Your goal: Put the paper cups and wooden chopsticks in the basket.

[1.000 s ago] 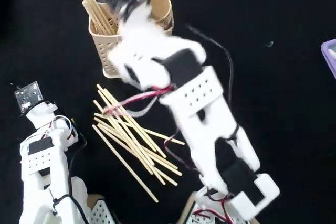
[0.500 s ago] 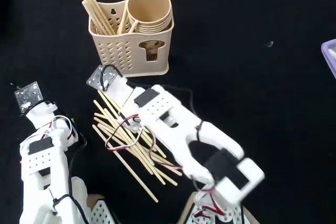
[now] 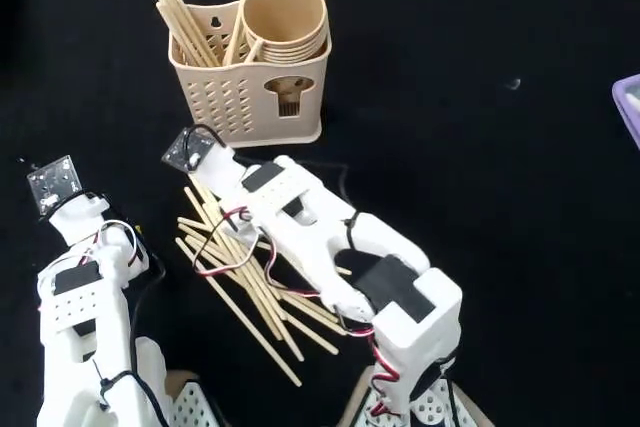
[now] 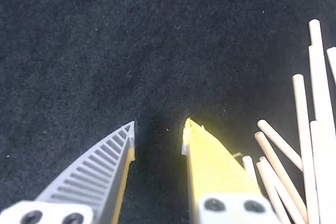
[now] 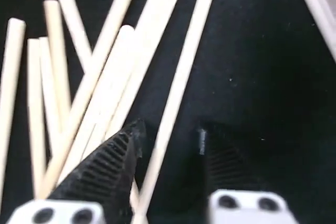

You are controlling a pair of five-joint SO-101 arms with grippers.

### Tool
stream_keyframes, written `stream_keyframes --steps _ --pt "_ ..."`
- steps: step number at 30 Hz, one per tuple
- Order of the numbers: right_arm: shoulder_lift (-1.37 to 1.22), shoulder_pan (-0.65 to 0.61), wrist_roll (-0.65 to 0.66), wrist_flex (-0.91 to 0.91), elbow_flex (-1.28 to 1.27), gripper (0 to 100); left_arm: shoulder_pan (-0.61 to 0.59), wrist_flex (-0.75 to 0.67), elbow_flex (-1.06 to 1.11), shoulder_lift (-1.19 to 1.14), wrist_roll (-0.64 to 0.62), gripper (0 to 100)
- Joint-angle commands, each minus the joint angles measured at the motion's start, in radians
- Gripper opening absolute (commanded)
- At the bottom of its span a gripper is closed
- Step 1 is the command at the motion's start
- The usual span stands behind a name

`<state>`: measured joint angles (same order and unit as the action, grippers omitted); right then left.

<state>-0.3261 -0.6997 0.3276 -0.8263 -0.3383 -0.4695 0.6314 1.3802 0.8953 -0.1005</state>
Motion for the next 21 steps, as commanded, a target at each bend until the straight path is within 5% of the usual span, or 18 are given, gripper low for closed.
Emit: stream_keyframes --steps 1,11,21 --pt "-0.002 0.011 0.008 0.003 0.053 1.5 0.01 0.002 -0.005 0.02 0.009 15" --pt "0.257 0.0 0.002 -0.247 0.045 15.4 0.01 0.0 -0.005 0.02 0.009 15" --pt "0.116 -0.051 0.008 -0.009 0.005 21.1 0.01 0.0 -0.005 0.02 0.009 15"
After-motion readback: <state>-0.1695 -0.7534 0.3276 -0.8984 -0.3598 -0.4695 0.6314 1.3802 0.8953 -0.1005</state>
